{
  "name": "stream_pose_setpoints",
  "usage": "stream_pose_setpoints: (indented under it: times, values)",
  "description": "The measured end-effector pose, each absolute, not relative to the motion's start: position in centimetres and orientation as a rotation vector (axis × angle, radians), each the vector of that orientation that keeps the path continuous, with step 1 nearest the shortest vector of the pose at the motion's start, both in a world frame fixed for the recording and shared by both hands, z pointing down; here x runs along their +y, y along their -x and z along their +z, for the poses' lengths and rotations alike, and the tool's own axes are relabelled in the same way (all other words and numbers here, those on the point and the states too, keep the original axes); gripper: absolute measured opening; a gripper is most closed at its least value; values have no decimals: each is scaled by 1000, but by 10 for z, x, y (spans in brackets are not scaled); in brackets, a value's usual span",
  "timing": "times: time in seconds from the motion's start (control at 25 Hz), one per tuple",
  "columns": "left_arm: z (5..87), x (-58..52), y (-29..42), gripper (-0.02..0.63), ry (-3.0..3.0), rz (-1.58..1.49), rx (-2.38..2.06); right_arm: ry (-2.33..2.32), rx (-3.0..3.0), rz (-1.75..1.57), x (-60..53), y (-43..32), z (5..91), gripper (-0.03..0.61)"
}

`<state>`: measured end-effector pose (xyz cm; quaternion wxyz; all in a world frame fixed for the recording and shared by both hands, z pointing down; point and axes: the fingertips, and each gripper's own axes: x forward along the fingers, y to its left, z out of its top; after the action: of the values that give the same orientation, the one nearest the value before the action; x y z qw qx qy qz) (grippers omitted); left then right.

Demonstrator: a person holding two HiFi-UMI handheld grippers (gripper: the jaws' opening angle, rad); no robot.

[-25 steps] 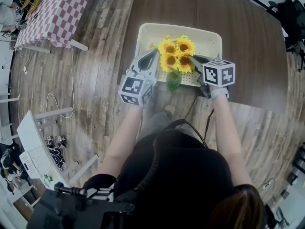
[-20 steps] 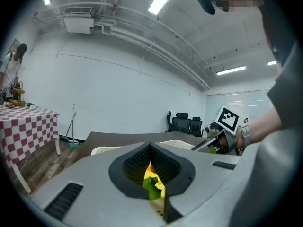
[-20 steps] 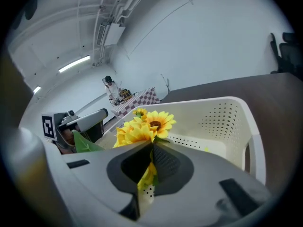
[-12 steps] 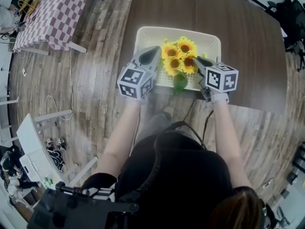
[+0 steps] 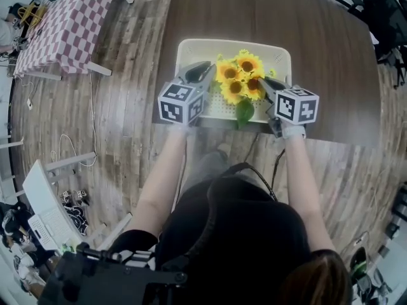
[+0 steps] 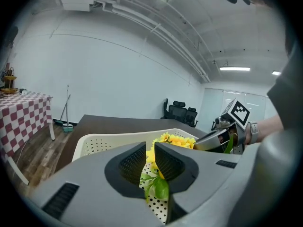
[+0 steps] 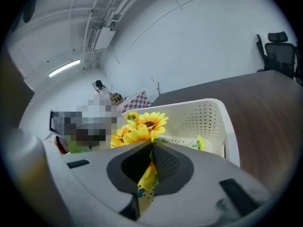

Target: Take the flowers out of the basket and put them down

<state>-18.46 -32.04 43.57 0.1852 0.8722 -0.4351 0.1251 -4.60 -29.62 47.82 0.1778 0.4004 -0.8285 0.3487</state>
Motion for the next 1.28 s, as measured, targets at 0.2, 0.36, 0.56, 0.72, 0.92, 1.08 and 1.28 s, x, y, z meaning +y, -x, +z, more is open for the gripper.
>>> stream_pose_setpoints:
  times: [0.2,0.36,0.56,0.72,0.92,1.08,1.28]
  values:
    - [448,-325,173,129,-2411,368,-1154,-1143,-2333,1002,-294,40,477,6]
    - [451,-332,176,152,-2356,316,-1124,-1143,-2334,994,-297,42,479,6]
    - [459,-335,176,158,-2285,274,-1059,-1134,-2340,996,-298,46,479,6]
    - [471,-334,169,158,-2255,334,-1006,-1128,-2345,1002,-298,47,478,6]
    - [476,-333,165,155,-2210,307,-964,-1119,-2345,990,-297,49,477,6]
    - [474,-331,162,103,-2196,284,-926,-1111,-2352,996,-296,50,475,6]
    - [468,-331,155,54,-2192,224,-882,-1091,-2373,975,-297,51,473,6]
